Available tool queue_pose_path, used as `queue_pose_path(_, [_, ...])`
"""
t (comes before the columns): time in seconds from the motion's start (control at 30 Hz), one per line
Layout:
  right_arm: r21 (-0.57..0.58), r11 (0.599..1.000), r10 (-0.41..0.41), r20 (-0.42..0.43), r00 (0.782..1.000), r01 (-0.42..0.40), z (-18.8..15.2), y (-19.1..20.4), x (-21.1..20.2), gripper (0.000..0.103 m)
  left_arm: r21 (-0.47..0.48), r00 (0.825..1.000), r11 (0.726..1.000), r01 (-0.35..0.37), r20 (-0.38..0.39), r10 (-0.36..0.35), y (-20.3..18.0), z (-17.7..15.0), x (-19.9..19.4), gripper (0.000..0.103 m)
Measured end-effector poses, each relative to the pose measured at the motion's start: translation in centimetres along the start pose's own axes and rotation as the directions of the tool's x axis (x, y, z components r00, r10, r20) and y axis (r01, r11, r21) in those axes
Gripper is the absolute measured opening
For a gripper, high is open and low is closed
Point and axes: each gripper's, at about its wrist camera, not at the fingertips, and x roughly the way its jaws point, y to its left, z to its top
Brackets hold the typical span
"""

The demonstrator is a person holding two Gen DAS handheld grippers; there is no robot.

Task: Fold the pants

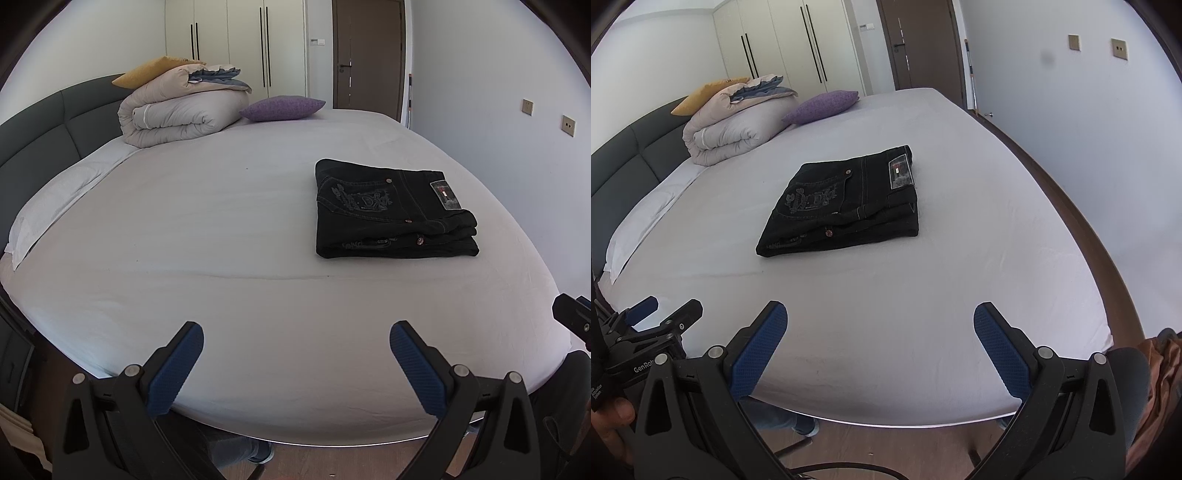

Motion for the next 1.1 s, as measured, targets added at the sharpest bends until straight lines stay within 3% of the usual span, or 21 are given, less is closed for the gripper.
queue_pose_path(1.1, [-0.001, 1.0, 0.0, -0.017, 1.0, 0.0, -0.54, 0.91, 0.81, 0.103, 0.002, 1.0, 1.0, 0.004, -0.006, -0.004, -0.33, -0.37, 0.38, 0.103])
